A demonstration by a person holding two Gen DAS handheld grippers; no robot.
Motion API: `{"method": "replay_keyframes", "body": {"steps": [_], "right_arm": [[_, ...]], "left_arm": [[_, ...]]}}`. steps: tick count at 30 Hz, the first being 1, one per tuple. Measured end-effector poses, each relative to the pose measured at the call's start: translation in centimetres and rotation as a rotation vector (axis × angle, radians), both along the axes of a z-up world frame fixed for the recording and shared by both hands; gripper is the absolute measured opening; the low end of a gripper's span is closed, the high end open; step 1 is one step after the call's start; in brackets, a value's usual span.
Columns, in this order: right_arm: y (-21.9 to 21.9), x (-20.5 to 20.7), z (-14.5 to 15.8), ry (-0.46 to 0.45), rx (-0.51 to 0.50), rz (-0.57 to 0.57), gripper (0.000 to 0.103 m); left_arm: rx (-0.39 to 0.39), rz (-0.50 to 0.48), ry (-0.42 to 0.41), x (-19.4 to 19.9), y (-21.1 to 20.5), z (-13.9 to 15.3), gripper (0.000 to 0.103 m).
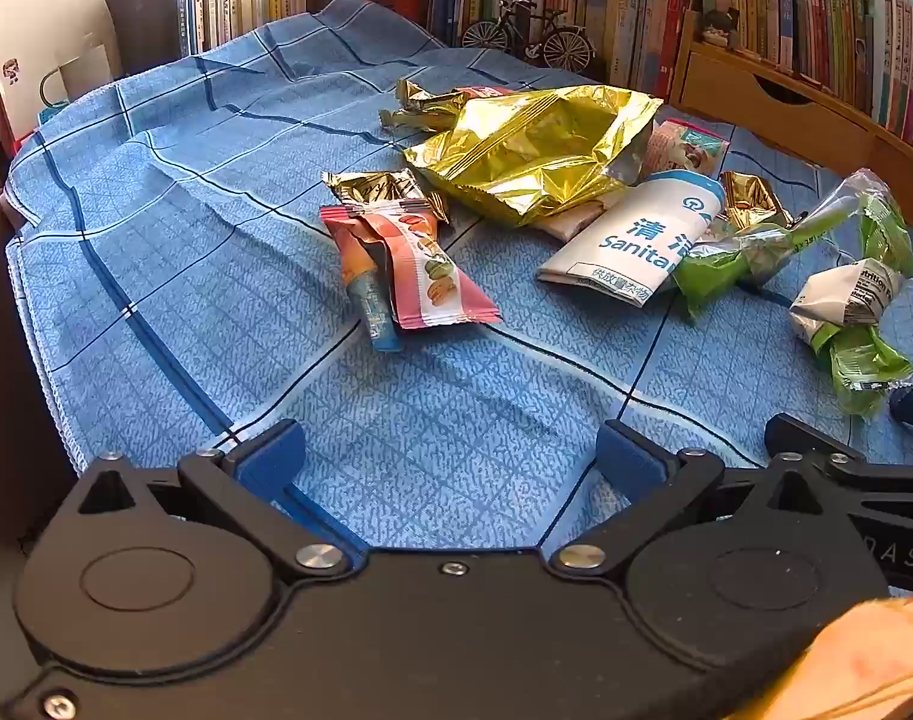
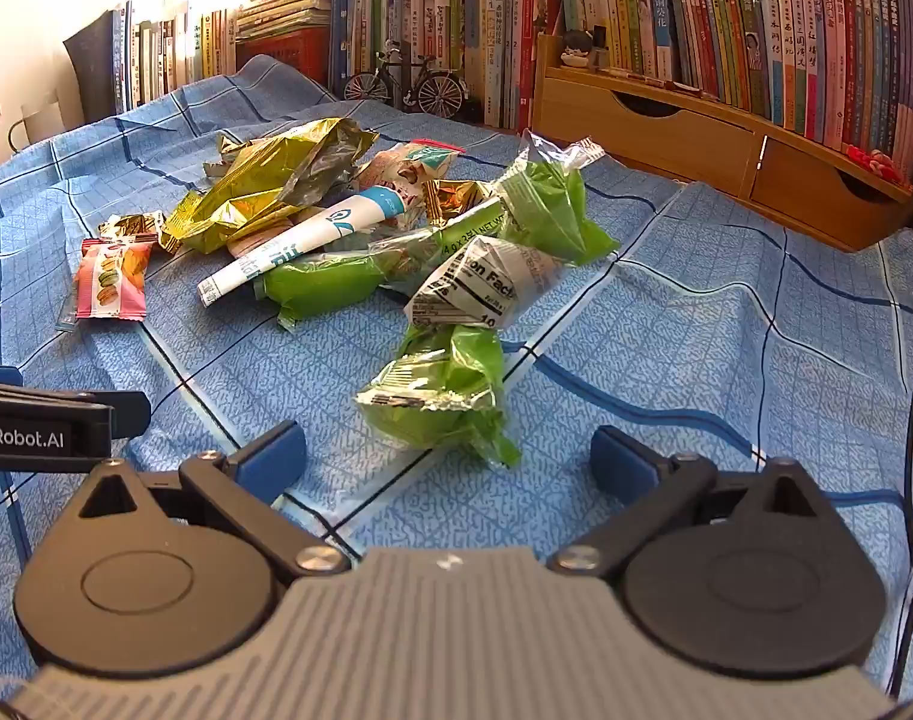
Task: Collect trash
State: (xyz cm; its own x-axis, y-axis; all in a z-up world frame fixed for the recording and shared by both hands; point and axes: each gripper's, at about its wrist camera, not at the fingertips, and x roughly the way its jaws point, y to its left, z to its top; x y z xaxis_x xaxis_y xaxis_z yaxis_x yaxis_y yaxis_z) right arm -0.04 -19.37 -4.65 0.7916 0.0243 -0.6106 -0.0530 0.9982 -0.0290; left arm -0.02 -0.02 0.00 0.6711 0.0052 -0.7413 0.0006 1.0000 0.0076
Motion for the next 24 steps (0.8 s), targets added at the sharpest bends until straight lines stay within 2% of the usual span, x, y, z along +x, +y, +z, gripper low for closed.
{"method": "replay_keyframes", "body": {"steps": [24], "right_arm": [[0.08, 0.02, -0.03, 0.001, -0.003, 0.0, 0.103]], "left_arm": [[0.0, 0.0, -0.002, -0.01, 0.0, 0.0, 0.103]]}}
